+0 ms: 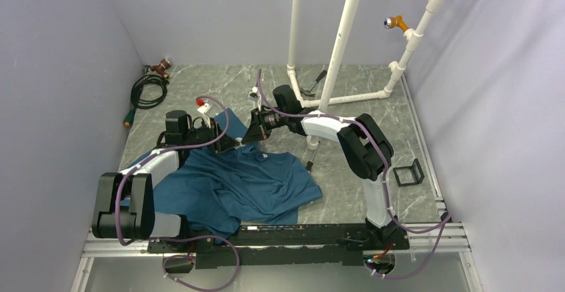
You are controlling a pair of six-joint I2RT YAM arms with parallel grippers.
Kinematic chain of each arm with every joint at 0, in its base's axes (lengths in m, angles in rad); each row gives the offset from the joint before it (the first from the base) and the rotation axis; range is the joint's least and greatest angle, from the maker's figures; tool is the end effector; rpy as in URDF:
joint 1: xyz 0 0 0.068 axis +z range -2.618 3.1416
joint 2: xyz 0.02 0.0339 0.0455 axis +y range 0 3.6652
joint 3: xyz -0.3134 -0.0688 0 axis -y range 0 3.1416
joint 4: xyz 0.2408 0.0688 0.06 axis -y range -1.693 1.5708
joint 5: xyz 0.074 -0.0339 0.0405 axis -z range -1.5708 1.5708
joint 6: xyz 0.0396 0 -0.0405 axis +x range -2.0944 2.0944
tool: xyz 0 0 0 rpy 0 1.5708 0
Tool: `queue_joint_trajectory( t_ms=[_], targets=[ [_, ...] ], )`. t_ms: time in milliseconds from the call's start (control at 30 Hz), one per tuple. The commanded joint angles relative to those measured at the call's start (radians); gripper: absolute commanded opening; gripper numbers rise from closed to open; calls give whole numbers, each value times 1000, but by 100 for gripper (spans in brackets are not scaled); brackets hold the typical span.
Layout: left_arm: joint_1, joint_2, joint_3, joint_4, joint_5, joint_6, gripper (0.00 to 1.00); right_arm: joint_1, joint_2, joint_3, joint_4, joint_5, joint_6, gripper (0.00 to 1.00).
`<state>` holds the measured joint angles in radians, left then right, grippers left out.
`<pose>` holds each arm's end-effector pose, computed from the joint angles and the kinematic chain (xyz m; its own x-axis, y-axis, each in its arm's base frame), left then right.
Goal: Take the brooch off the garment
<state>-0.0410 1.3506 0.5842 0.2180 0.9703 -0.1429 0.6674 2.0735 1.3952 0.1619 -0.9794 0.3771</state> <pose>0.2473 -0.0428 0.2453 -0.6191 -0.0551 -0.7834 0.6451 0.5333 -0.5473 0.3564 0.3227 0.2363 -0.6964 -0.2874 -0.6576 -0.7052 0.1042 0.7013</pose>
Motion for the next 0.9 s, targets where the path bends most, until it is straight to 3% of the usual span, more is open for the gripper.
queue_joint_trajectory(
  t_ms=[0,133,400,700,867],
  targets=[
    [26,-14,14,1,72,28,29,-10,-59,-7,56,-41,-18,0],
    [29,-11,28,-38,93,70,24,-12,-59,-16,64,-44,-17,0],
    [20,14,36,-37,113,72,23,-12,-50,-2,80,-57,-7,0],
    [5,27,49,-59,81,66,3,-13,-40,10,76,-64,-23,0],
    [-20,25,43,-21,106,32,13,-12,-33,13,89,-76,-14,0]
  ],
)
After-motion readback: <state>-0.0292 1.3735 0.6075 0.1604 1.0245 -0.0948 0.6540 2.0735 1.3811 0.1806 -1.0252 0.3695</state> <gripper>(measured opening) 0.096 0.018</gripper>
